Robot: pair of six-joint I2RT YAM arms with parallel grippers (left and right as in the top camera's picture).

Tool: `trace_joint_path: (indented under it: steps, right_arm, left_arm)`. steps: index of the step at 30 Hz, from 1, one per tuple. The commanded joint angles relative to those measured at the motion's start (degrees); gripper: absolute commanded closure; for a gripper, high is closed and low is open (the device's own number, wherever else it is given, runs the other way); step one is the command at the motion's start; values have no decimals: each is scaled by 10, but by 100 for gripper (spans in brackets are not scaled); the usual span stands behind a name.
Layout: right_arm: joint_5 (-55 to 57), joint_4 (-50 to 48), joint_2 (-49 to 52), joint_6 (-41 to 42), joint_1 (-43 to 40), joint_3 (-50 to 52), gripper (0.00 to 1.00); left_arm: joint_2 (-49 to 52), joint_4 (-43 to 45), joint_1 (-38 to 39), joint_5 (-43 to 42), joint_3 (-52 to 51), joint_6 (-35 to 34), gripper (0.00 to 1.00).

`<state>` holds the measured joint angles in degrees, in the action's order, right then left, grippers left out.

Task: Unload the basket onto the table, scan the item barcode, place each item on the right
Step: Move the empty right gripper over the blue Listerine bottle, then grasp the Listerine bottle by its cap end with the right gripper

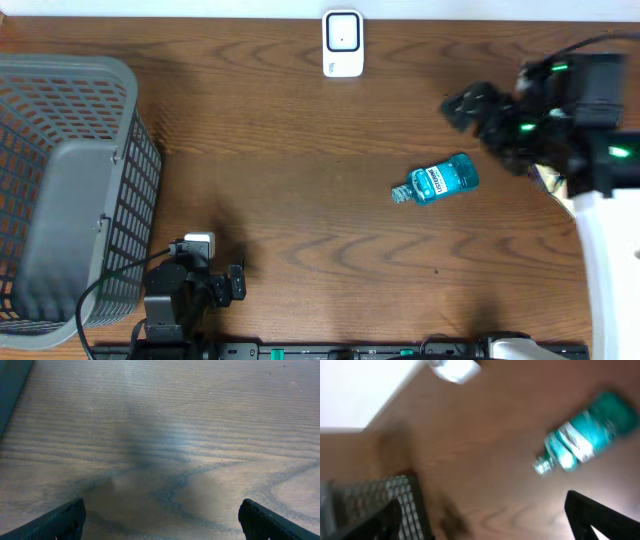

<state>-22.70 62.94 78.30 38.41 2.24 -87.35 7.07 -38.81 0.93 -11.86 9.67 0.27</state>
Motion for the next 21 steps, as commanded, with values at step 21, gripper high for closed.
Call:
trace_joint_path:
  steps: [21]
  right_arm:
    - [191, -85, 304, 353, 105, 103, 1]
  left_arm:
    - [-1, -7, 0, -1, -3, 6, 2]
